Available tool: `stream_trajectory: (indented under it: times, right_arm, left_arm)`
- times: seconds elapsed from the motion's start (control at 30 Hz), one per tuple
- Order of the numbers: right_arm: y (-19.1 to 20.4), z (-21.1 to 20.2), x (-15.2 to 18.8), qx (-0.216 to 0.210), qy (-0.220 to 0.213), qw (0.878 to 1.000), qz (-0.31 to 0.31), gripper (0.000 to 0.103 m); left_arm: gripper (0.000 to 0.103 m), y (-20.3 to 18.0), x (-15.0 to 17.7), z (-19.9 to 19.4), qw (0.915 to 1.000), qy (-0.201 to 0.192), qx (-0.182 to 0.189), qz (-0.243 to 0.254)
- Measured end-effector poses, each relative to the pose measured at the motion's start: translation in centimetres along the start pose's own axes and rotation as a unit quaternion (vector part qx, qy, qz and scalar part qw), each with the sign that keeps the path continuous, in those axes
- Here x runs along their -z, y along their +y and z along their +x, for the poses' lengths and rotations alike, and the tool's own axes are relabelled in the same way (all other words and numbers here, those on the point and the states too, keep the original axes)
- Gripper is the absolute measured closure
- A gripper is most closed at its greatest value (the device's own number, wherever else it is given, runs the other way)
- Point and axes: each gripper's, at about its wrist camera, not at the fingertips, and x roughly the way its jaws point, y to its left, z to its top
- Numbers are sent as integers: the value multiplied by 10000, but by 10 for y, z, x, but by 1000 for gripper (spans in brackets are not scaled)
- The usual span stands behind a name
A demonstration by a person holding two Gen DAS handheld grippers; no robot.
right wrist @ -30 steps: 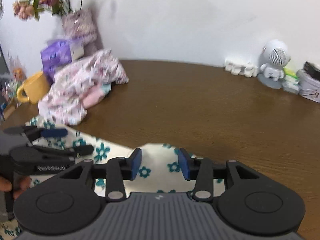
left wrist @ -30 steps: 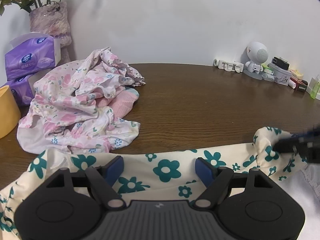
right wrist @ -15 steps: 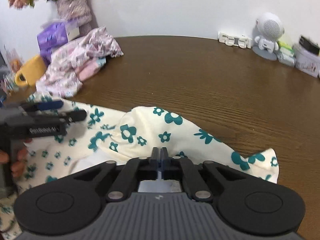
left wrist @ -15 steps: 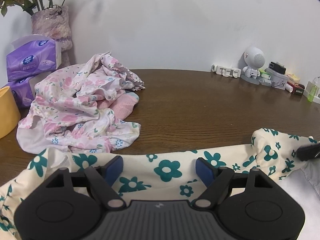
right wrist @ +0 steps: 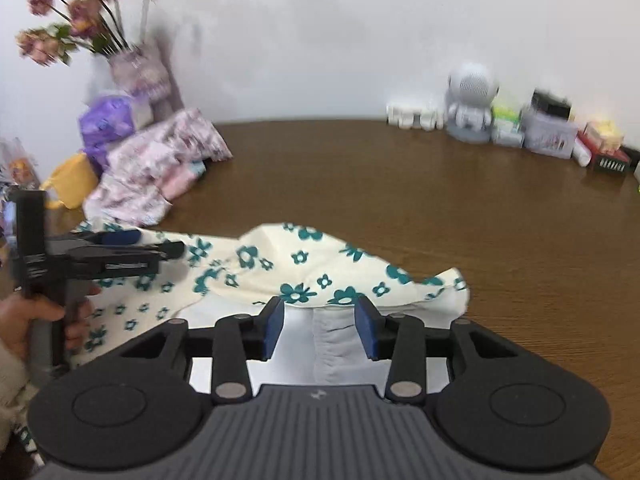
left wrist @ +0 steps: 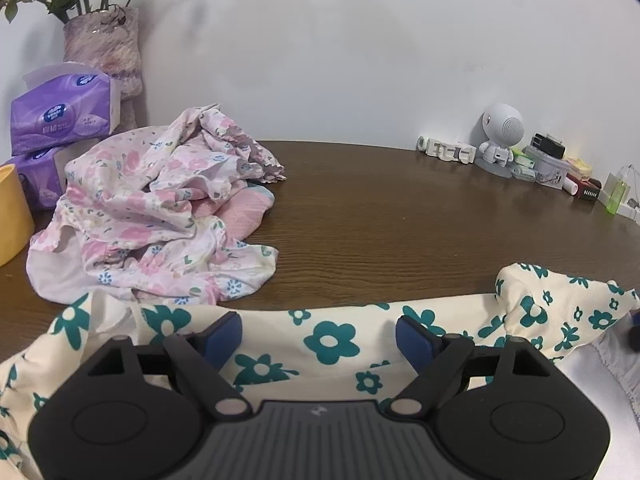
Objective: Fold clothes
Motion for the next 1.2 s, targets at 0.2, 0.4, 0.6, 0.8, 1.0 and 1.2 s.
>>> stream_trajectory:
  times: [0.2, 0.4, 0.6, 0.8, 1.0, 1.2]
  right_arm:
    - [-10, 57, -11, -156, 627, 9922, 1067, 64]
    - [-22, 64, -12, -117, 421, 9841, 1720, 72]
    - [-31, 62, -10, -120, 330, 9818, 1866, 102]
    - [-22, 46, -1, -170, 187, 9882, 1512, 102]
    - [-16, 38, 14, -154, 257, 9907, 1328, 102]
    - [-11, 31, 30, -138, 328, 9928, 1144, 102]
  left_arm:
    - [20, 1, 0, 0, 10000, -5, 15, -23]
    - [19, 2, -1, -1, 10000, 6, 49, -68]
    - [32, 9, -7, -7, 9994, 279, 27, -217]
    - [37, 10, -8, -12, 9989, 390, 38, -238]
    - [36, 4, -5, -11, 9991, 409, 55, -92]
    - [36, -1, -9, -20, 9980, 420, 431, 207]
